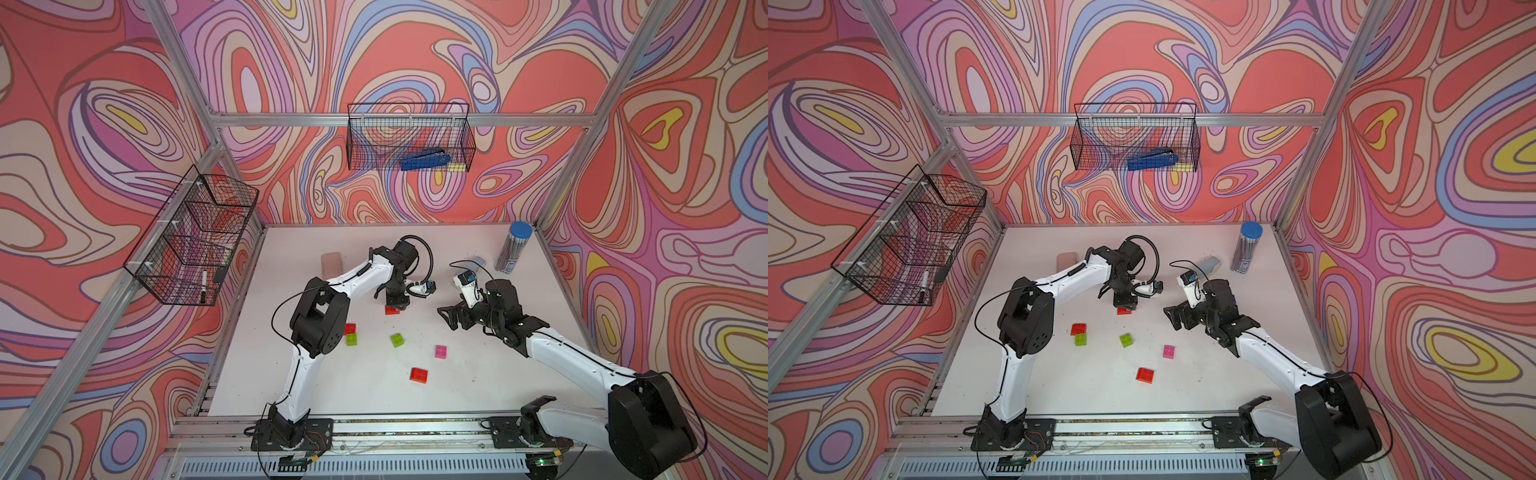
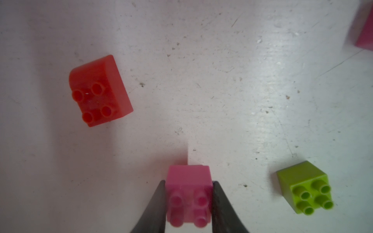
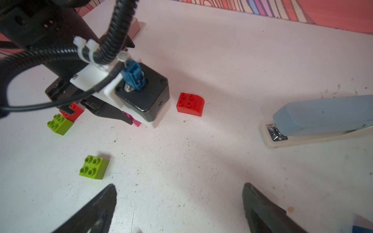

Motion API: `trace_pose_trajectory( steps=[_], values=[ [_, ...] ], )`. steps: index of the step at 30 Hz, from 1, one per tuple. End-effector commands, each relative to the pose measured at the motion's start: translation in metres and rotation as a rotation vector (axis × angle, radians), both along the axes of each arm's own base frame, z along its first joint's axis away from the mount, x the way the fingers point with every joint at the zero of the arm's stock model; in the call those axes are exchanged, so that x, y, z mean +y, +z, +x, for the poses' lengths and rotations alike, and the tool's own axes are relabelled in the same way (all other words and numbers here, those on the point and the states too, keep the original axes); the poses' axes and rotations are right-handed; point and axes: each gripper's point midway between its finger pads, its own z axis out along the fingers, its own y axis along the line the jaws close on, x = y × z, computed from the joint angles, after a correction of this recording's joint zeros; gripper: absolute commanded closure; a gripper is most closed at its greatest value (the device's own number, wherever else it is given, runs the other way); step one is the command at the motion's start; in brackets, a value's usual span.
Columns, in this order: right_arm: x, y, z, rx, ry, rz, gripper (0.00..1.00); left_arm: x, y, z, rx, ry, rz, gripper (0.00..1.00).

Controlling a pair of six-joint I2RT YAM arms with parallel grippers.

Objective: Assemble the letter s with lego
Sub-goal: Assemble the lego brick with the lego brick.

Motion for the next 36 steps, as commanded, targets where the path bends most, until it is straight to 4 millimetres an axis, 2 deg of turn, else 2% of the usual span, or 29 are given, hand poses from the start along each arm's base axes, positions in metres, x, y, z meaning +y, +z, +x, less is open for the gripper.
trace_pose_trajectory(
  steps=[1,9,14,27,36],
  values=[
    [0.003,0.003,0.002,-0.006,0.01,-0.001,0.02,0.006,-0.016,-0.004,0.042,-0.006,0.021,0.75],
    [0.002,0.002,0.0,-0.004,0.009,-0.002,0.02,0.013,-0.023,-0.004,0.045,0.002,0.05,0.75],
    [0.004,0.005,0.0,-0.004,0.018,0.005,0.02,0.01,-0.025,-0.006,0.052,0.006,0.024,0.75],
    [0.007,0.011,-0.004,-0.009,0.033,0.034,0.02,0.015,-0.048,-0.009,0.093,0.016,0.073,0.76],
    [0.011,0.013,-0.003,-0.01,0.053,0.048,0.01,0.013,-0.054,-0.007,0.106,0.045,0.075,0.76]
  ],
)
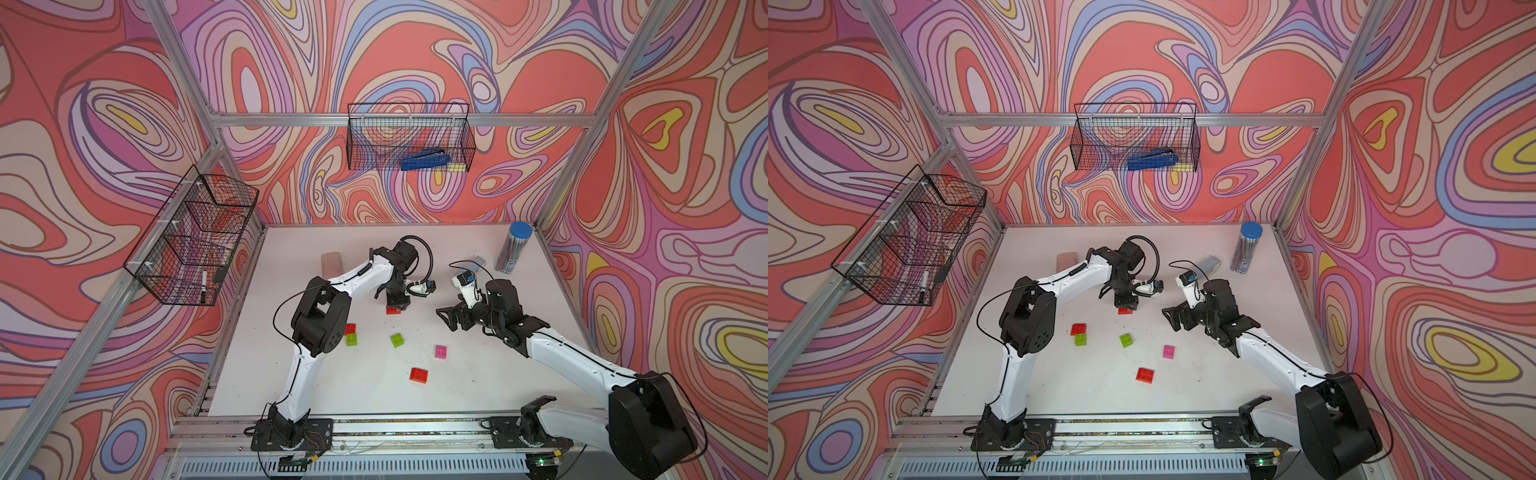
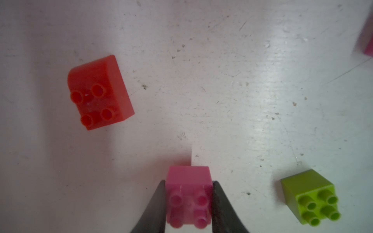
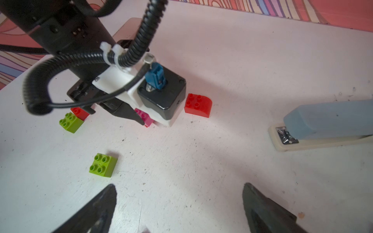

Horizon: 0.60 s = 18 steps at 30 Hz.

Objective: Assemble the letter s with lego
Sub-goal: Assemble the lego brick with the lego brick.

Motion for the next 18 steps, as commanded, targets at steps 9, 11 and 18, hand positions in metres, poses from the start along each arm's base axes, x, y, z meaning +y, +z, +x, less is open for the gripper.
trace_pose_trajectory(
  steps=[9,11,18],
  values=[
    [0.006,0.01,0.002,-0.014,0.019,0.021,0.02,0.018,-0.043,-0.013,0.088,0.009,0.084,0.76],
    [0.006,0.012,0.001,-0.015,0.021,0.023,0.02,0.016,-0.035,-0.012,0.084,0.012,0.059,0.75],
    [0.006,0.02,-0.002,-0.02,0.031,0.025,0.02,0.009,0.001,-0.003,0.023,0.025,-0.015,0.68]
  ],
)
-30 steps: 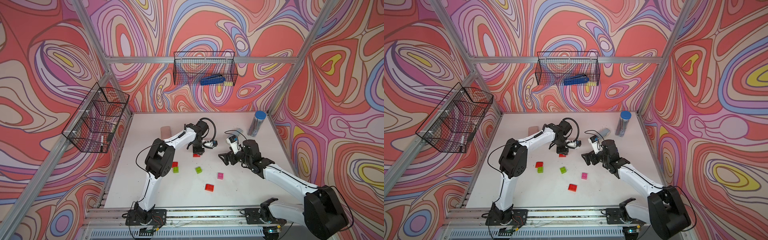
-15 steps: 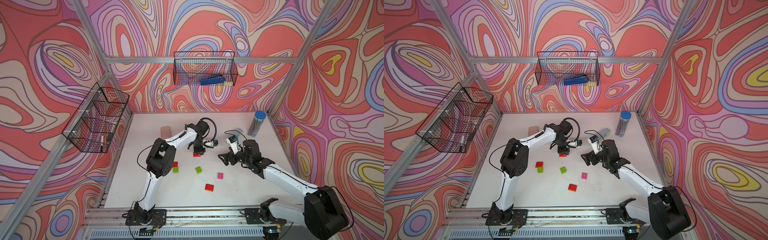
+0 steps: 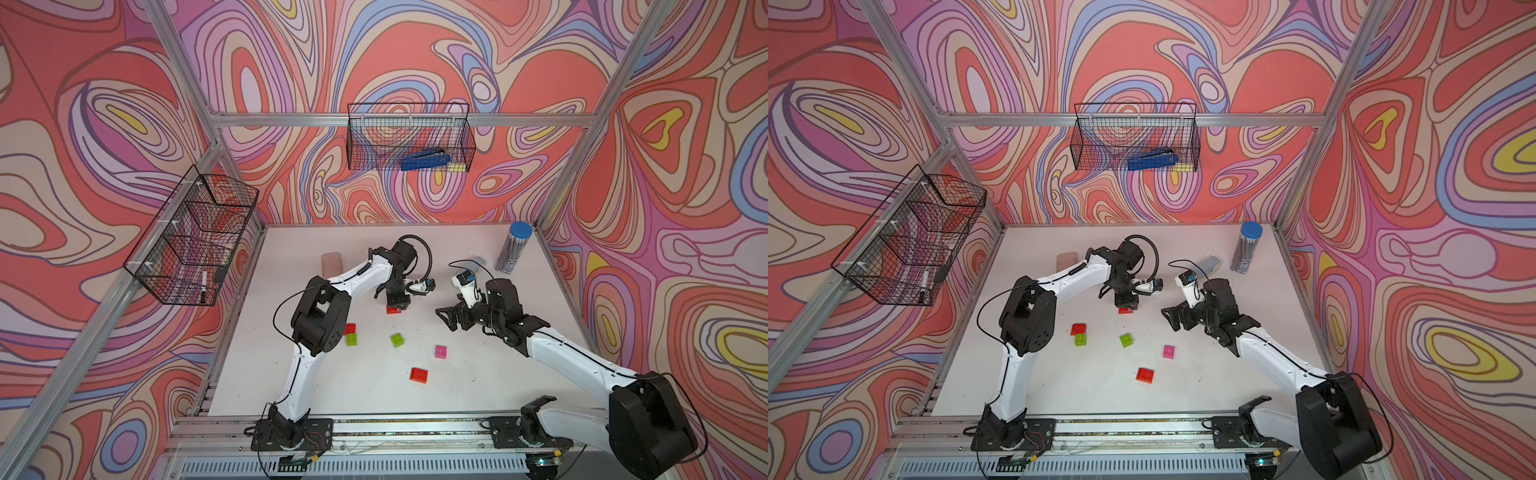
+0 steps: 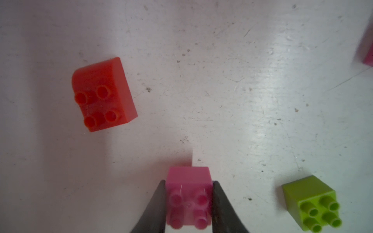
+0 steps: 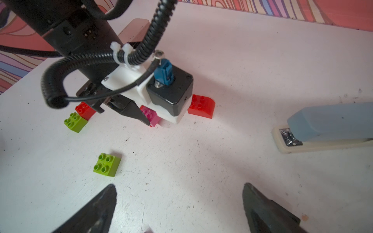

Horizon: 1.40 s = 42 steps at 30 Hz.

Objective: Assemble the letter s with lego
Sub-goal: Assemble the lego brick with the lego brick, then pick up the lego brick from the center of the board.

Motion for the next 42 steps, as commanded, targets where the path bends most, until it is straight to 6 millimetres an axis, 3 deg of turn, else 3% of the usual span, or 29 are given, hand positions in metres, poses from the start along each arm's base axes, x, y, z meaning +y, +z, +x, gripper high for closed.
trace_pose_trajectory(
  steps=[1,9,13,21,25,30,42],
  values=[
    [0.004,0.018,-0.001,-0.028,0.019,0.019,0.02,0.009,0.005,-0.003,0.009,0.007,0.001,0.66],
    [0.001,0.025,-0.005,-0.035,0.013,0.016,0.02,0.008,0.044,-0.004,-0.013,0.047,-0.062,0.42],
    [0.002,0.026,-0.008,-0.027,0.014,0.028,0.02,0.012,0.065,-0.009,-0.016,0.141,-0.085,0.38],
    [0.006,0.027,-0.009,0.067,-0.034,0.115,0.02,0.026,0.085,-0.052,0.008,0.342,-0.108,0.36],
    [0.007,0.025,-0.013,0.092,-0.042,0.15,0.02,0.027,0.081,-0.077,0.032,0.408,-0.135,0.36],
    [0.003,0.017,-0.017,0.116,-0.068,0.15,0.02,0.025,0.058,-0.097,0.06,0.48,-0.111,0.35],
    [-0.005,0.012,-0.015,0.127,-0.134,0.158,0.02,0.014,0.017,-0.106,0.057,0.534,-0.062,0.35]
  ],
)
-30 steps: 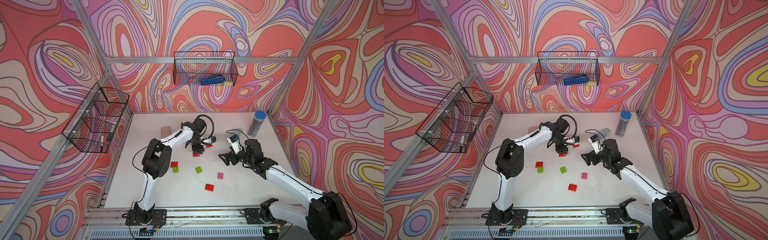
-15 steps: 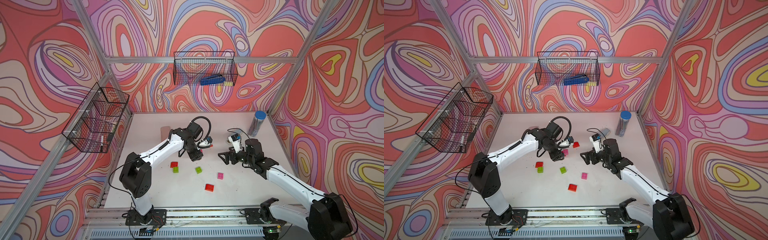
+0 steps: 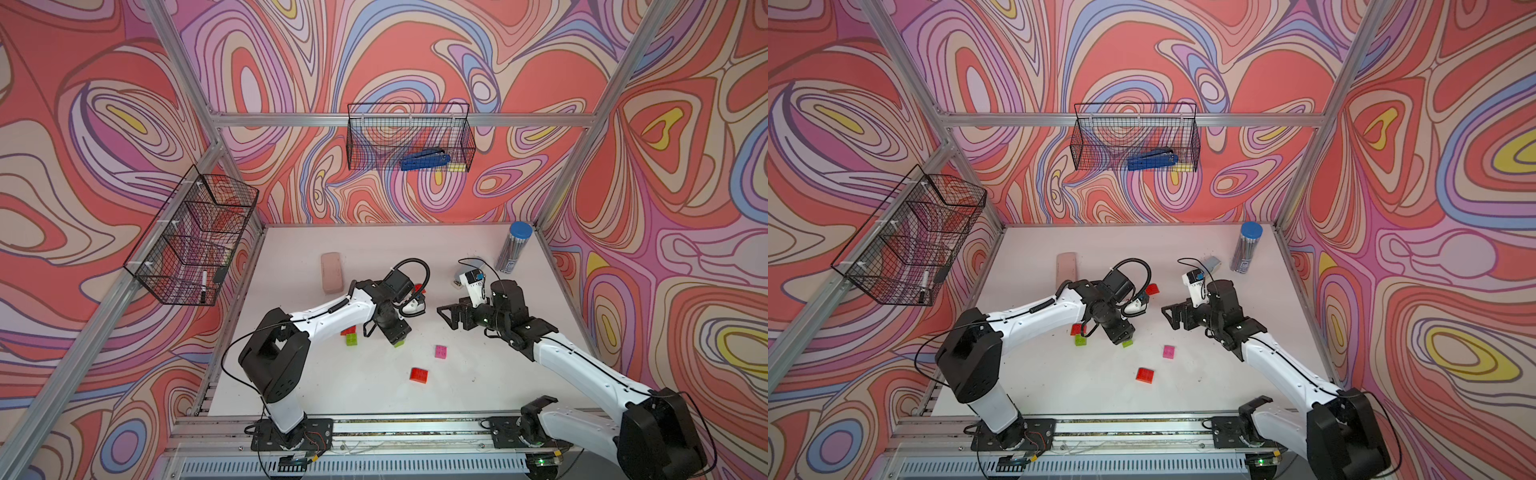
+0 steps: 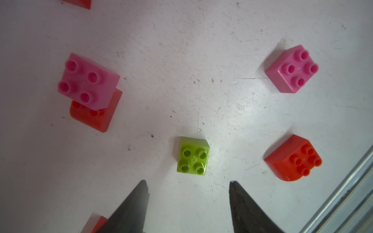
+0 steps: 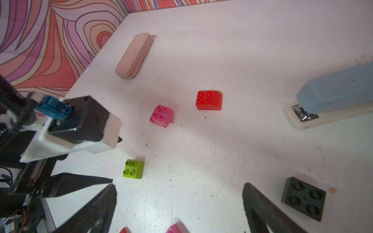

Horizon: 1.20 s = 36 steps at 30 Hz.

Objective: Assemble the letter s with lego
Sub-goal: Pick up the lego brick from the center of the board.

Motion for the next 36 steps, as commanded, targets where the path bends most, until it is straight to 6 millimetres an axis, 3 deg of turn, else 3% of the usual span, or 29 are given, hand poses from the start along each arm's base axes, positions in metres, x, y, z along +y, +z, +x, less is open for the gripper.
trace_pose_trajectory(
  steps=[1,14,21,36],
  values=[
    [-0.004,-0.002,-0.001,0.009,-0.035,0.002,0.02,-0.005,-0.014,0.002,-0.003,0.023,0.011,0.36],
    [-0.007,-0.009,-0.005,0.044,-0.063,0.012,0.02,-0.007,-0.048,0.0,0.02,-0.003,0.071,0.45],
    [-0.007,-0.011,-0.005,0.051,-0.063,0.013,0.02,-0.001,-0.059,-0.003,0.02,-0.024,0.114,0.55],
    [-0.009,-0.007,-0.005,0.037,-0.07,0.014,0.02,0.008,-0.056,-0.009,0.016,-0.083,0.157,0.77]
  ],
)
